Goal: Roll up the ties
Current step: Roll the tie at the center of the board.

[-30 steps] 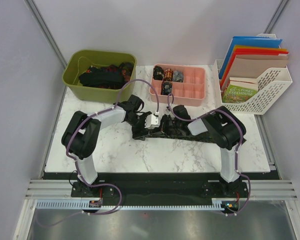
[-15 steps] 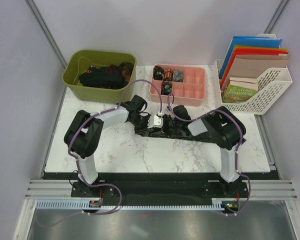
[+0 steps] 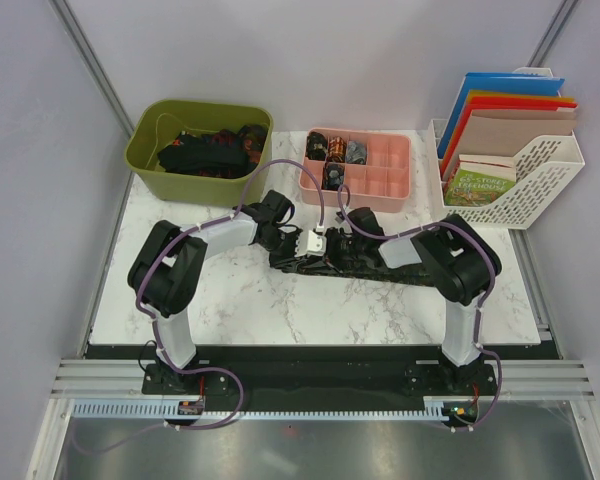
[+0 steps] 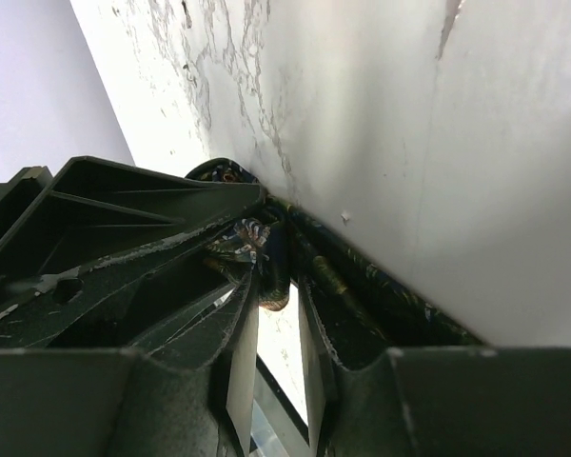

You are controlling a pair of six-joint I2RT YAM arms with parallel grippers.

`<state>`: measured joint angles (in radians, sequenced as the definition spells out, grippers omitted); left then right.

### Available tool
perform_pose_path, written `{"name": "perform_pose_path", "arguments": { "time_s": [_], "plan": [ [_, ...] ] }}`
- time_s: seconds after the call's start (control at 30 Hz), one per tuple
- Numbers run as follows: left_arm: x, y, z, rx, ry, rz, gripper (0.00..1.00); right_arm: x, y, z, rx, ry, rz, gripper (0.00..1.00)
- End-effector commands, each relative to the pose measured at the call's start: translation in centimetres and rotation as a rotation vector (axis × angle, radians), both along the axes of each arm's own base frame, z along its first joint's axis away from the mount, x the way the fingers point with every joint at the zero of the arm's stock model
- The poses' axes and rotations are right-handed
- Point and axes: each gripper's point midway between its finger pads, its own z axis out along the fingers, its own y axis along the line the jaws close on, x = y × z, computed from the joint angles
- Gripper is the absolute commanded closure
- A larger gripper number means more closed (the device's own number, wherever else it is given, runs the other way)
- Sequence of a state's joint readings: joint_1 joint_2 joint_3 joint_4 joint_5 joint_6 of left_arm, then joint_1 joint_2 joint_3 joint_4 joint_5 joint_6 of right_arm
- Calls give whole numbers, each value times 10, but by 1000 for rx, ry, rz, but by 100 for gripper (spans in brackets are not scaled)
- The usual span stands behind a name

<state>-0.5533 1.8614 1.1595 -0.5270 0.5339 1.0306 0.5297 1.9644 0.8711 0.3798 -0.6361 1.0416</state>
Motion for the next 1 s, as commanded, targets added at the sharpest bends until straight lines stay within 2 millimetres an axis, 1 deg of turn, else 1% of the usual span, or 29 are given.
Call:
{"name": "perform_pose_path", "arguments": {
  "time_s": [0.0, 0.13, 0.2, 0.3, 0.4, 0.43, 0.53, 0.6, 0.63, 0.73, 0.83, 0.93, 0.97],
  "plan": [
    [-10, 10, -12, 45, 14, -33, 80, 8, -1, 6, -13, -27, 2, 70],
    [-10, 10, -13, 47, 16, -34, 79, 13, 2, 2, -11, -35, 5, 70],
    [-11, 10, -13, 47, 19, -35, 80, 15, 6, 4, 7, -39, 5, 70],
    [-11, 11, -14, 48, 18, -38, 79, 18, 7, 3, 8, -41, 5, 71],
    [-11, 11, -14, 46, 19, -42, 79, 20, 7, 0, -3, -53, 10, 80],
    [-12, 11, -13, 45, 23, -44, 80, 21, 7, -1, -11, -54, 9, 89],
    [-16, 13, -11, 34, 30, -63, 78, 26, 7, 1, -25, -82, 16, 100],
    [-18, 15, -12, 39, 28, -69, 78, 31, 8, 10, -24, -102, 22, 100],
    [-18, 16, -11, 38, 25, -75, 78, 34, 11, 17, -18, -125, 31, 100],
    [-20, 18, -11, 35, 27, -86, 78, 37, 11, 27, -19, -161, 42, 100],
    [-22, 19, -11, 33, 34, -96, 78, 33, 9, 21, -35, -144, 51, 100],
    [-22, 17, -9, 28, 38, -101, 76, 28, 3, 5, -68, -127, 52, 100],
    [-23, 17, -8, 25, 35, -103, 73, 25, 2, -1, -80, -128, 60, 100]
  ]
}}
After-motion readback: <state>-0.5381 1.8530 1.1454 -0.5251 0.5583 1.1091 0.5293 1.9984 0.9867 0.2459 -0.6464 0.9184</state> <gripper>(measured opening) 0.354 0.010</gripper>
